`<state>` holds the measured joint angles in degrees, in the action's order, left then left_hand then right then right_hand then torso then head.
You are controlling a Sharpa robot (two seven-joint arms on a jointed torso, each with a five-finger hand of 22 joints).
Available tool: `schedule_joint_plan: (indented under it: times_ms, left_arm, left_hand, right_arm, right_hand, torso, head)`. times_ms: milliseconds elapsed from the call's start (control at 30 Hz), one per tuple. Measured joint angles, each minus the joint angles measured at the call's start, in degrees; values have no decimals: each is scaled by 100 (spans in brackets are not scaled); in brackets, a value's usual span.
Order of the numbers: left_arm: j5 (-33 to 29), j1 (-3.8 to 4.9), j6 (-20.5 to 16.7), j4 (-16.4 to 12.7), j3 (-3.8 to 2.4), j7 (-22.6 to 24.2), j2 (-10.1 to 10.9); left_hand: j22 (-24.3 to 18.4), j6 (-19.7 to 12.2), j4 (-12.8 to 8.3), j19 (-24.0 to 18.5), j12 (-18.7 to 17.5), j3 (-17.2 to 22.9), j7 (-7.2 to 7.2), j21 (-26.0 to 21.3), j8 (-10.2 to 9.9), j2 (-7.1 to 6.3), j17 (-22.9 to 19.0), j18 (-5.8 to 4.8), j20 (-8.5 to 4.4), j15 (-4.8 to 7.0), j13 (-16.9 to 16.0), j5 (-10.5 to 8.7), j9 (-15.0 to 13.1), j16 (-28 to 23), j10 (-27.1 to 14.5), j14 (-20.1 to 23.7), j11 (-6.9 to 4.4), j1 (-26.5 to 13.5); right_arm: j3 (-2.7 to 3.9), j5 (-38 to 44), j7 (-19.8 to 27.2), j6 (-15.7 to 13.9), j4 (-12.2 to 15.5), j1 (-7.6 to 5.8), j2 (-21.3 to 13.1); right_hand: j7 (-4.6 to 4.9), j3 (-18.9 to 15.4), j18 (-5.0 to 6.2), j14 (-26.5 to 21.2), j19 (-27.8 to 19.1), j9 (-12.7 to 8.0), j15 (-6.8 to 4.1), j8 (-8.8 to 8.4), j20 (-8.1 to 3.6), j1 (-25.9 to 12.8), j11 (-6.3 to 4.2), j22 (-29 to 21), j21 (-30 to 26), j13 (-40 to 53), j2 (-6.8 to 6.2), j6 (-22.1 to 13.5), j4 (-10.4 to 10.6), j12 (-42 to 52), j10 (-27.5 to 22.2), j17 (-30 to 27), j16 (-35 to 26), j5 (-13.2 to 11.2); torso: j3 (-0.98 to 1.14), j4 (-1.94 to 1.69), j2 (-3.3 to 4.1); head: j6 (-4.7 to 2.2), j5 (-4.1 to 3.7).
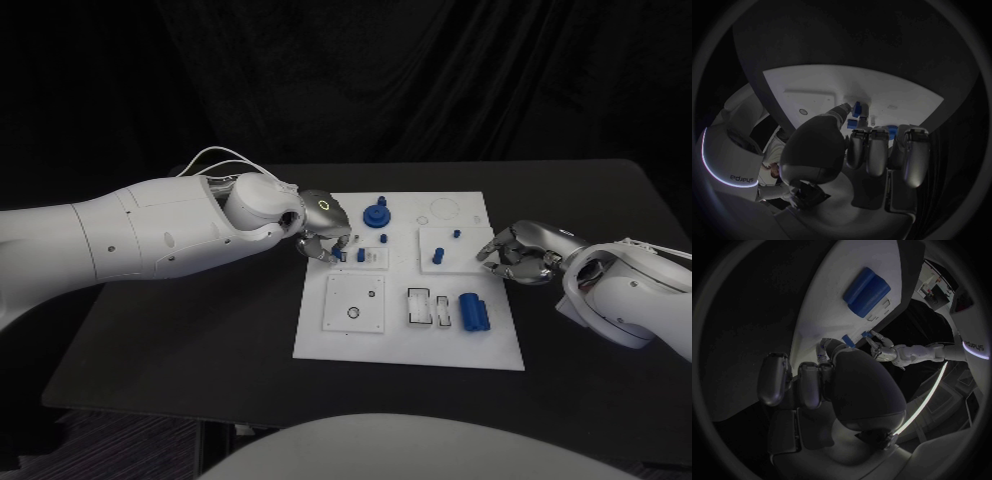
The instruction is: Assemble the parts on the task board
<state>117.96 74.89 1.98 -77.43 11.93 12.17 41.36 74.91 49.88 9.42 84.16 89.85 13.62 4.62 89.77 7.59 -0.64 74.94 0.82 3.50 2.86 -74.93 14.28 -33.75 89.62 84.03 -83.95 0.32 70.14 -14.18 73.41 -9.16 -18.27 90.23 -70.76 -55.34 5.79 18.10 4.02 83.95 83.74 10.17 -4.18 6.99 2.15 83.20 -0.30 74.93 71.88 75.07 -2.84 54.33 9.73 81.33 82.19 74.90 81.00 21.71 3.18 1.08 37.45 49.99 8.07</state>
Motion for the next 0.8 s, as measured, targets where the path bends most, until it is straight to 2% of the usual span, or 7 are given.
schedule_joint_plan:
  times_ms: [200,433,600,667,733,800]
  left_arm:
    - [0,-5,1,0,-2,0,0]
    - [-1,-11,2,-5,-4,0,-2]
    - [-3,-15,3,-8,-4,2,-3]
    - [-2,-16,3,-8,-4,2,-3]
    - [-2,-19,3,-6,-4,3,-3]
    - [-2,-20,3,-5,-5,3,-3]
  left_hand:
    - [0,0,24,-20,0,24,0,0,-3,46,0,0,20,0,0,0,-11,0,0,0,0,-73]
    - [0,122,49,-20,0,96,-2,0,-17,102,-1,0,20,0,0,123,-79,0,0,0,0,-126]
    - [0,196,67,-20,0,213,-34,0,25,246,-1,-1,20,0,0,199,-150,0,0,0,0,-148]
    - [0,239,92,-20,0,275,-34,0,27,347,-1,0,20,0,0,259,-190,0,0,0,0,-172]
    - [0,256,100,-20,0,327,-34,0,28,382,-1,-1,20,0,0,295,-230,0,0,0,0,-190]
    - [0,268,29,-20,0,399,-46,0,51,425,-1,0,20,0,0,355,-275,0,0,0,0,-147]
  right_arm:
    - [1,0,-4,14,-4,0,2]
    - [2,0,-9,31,-9,0,9]
    - [3,0,-12,42,-12,0,16]
    - [3,0,-13,45,-12,0,17]
    - [4,0,-14,48,-12,0,18]
    - [5,0,-14,49,-12,0,18]
  right_hand:
    - [0,0,0,0,0,0,0,0,0,-29,0,-1,0,1,29,0,0,16,0,0,0,0]
    - [-20,0,0,0,0,0,0,0,0,-29,0,-1,0,3,29,20,0,-4,0,0,0,0]
    - [-21,0,0,0,0,0,0,0,0,-29,0,-1,0,3,28,21,0,-7,0,0,0,0]
    - [-21,0,1,0,0,0,0,0,0,-29,0,-1,0,3,28,20,0,-7,0,0,0,0]
    - [-21,0,0,0,0,0,0,0,0,-29,0,-1,0,3,28,20,0,-7,0,0,0,0]
    - [-21,0,1,0,0,0,0,0,0,-29,0,-1,0,3,28,20,0,-7,0,0,0,18]
  torso:
    - [0,0,-2]
    - [0,1,-2]
    - [0,-1,2]
    - [0,-2,2]
    - [0,-2,2]
    - [-1,-2,4]
  head:
    - [0,10]
    - [0,14]
    - [0,17]
    - [0,23]
    - [0,26]
    - [0,27]
